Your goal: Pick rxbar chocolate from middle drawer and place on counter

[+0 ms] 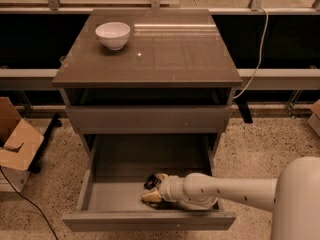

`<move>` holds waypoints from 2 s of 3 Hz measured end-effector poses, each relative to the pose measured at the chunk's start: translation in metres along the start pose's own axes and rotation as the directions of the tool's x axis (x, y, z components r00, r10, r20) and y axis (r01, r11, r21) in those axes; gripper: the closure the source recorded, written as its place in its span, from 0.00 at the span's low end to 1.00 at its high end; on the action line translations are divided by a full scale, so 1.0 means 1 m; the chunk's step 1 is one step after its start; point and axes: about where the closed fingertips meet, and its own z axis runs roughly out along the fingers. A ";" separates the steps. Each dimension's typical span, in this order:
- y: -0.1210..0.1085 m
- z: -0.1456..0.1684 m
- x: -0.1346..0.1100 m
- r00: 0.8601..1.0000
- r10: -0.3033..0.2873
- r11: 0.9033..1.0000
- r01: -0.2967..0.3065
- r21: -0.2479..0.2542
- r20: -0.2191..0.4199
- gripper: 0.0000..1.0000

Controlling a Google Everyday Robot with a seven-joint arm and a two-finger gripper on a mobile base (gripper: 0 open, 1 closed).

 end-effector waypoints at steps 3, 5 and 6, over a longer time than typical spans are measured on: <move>0.003 -0.028 -0.018 0.995 -0.012 1.000 0.012 0.000 0.100 0.00; 0.006 -0.053 -0.037 0.979 -0.022 1.000 0.023 -0.001 0.204 0.00; 0.006 -0.054 -0.037 0.979 -0.022 1.000 0.023 -0.001 0.204 0.00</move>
Offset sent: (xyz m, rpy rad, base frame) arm -0.0160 -0.0191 0.0809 0.1771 -0.1445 0.0014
